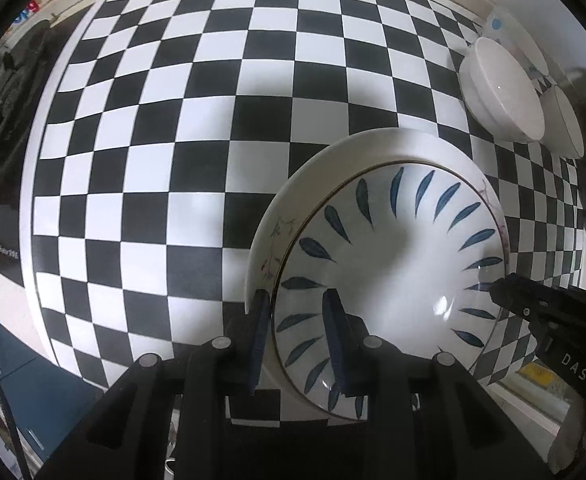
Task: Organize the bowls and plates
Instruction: 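Lower the plate stack flat onto the checkered cloth with both grippers, then open both grippers off the plates and move them to a plain white bowl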
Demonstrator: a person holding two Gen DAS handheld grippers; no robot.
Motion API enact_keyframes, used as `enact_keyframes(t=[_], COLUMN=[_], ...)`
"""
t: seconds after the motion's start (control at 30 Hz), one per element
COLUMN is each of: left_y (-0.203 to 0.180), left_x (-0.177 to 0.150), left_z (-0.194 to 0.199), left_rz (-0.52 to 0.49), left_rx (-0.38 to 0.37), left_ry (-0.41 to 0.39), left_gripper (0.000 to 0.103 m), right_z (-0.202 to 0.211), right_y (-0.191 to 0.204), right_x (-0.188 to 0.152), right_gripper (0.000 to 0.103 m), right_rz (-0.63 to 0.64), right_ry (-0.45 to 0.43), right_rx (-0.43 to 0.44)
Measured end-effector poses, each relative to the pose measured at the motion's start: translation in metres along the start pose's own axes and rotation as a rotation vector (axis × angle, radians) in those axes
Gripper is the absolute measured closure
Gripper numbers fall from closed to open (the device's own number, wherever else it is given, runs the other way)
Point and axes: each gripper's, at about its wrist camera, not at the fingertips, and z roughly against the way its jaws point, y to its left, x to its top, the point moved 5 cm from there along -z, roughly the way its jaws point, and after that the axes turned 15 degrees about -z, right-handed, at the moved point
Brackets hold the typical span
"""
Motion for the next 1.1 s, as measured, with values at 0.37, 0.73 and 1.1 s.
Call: enact_keyframes(t=[0.37,0.73,1.1], left_y=[-0.027,-0.045,-0.052], left_x=[-0.026,-0.060,-0.086], left_z=[0.073,0.139,0.178], left_rz=[0.001,-0.003,-0.105], left_rx=[0.026,0.024,0.048], left_ry=[-0.126,-0.213,-0.305], left_gripper=[0.078,0.078,0.078], right_z=[0.071,0.155,0.193], right_y=[0.013,0.004,0.008], right_x=[-0.032,-0.085,-0.131], right_gripper=[0.081,0.081,0.080], right_rz=[0.038,0.074,0.013], right_ry=[-0.122,-0.211,-0.270], right_rx=[0.037,0.072,0.093])
